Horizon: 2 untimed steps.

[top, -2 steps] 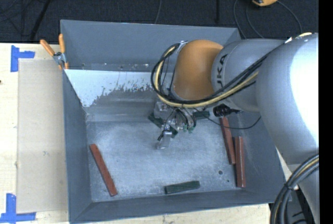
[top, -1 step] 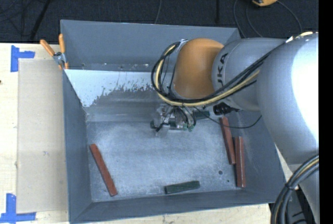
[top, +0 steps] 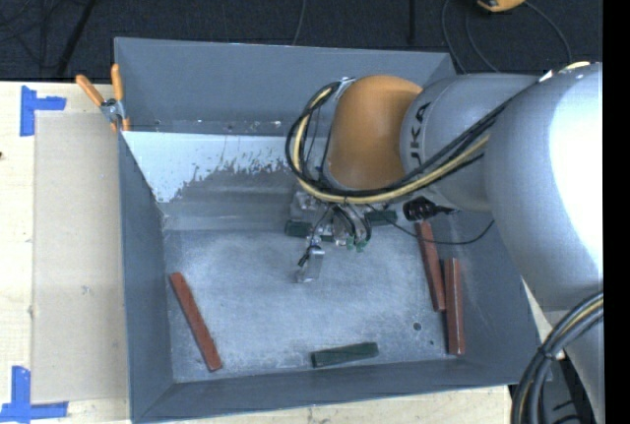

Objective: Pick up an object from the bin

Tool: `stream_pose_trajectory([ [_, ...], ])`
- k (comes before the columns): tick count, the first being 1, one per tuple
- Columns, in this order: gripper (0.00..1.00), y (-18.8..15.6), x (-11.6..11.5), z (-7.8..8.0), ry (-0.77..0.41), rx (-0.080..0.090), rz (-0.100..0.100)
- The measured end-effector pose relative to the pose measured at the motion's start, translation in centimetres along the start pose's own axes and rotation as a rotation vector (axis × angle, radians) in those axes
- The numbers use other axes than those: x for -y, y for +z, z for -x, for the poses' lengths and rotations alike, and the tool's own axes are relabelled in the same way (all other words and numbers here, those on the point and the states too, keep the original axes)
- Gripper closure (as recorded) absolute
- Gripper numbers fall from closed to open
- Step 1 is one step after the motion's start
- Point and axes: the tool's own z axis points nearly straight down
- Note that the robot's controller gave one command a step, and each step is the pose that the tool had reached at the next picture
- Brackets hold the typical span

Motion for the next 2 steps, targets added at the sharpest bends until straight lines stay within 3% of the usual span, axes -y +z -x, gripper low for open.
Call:
stream_pose_trajectory([
  [1,1.00,0.00,-0.01,-0.02,0.000,-0.001,0.000],
  [2,1.00,0.02,-0.01,-0.02,0.000,-0.001,0.000],
])
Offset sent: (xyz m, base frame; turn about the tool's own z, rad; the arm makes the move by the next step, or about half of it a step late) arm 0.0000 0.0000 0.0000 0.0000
